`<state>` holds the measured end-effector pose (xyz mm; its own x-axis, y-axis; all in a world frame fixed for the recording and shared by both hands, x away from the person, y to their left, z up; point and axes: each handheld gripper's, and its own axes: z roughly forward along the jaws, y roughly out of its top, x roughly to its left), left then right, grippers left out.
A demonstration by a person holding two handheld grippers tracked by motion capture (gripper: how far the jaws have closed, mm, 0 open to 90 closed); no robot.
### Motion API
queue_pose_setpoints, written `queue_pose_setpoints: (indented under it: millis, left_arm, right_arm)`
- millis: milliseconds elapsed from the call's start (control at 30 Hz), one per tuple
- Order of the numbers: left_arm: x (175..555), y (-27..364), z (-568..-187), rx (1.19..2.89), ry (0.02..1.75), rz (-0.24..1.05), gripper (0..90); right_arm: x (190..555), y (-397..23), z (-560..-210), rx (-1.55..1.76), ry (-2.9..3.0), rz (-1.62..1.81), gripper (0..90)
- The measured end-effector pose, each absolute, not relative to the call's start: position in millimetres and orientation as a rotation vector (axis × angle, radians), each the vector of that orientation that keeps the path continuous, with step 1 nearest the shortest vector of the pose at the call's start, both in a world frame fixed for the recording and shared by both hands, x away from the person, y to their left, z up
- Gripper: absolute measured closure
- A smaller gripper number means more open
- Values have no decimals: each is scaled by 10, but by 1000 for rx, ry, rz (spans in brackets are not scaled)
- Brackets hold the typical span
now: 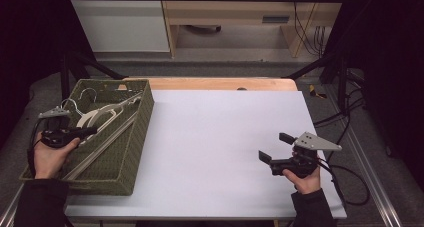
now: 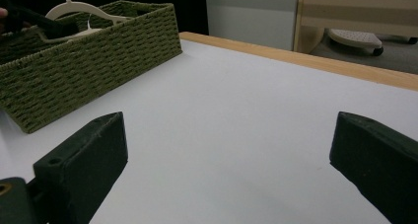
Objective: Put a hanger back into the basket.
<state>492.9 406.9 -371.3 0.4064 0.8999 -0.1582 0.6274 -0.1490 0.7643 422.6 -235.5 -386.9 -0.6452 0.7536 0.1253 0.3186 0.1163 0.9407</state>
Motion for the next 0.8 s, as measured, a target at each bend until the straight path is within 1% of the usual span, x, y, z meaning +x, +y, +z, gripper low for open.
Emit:
queue_pose_setpoints:
  millis: [167, 367, 500, 533, 733, 800]
  left_arm:
    - [4960, 4134, -3743, 1876, 1366, 451, 831]
    - [4997, 4292, -3899, 1848, 1499, 448, 812]
    - [5010, 4285, -3900, 1870, 1530, 474, 804]
    - [5014, 4278, -3900, 1881, 1536, 489, 794]
    - [4991, 4340, -3873, 1868, 1601, 529, 620]
    - [4969, 4374, -3863, 1857, 1605, 536, 607]
  right_arm:
    - [4226, -2354, -3867, 1043, 2012, 1545, 18]
    - [4226, -2356, -3870, 1039, 2019, 1542, 18]
    - [4234, -2338, -3880, 1044, 2017, 1539, 18]
    - [4236, -2338, -3882, 1040, 2018, 1540, 18]
    - [4232, -2333, -3883, 1047, 2020, 1541, 18]
    - [4234, -2335, -3885, 1043, 2023, 1538, 18]
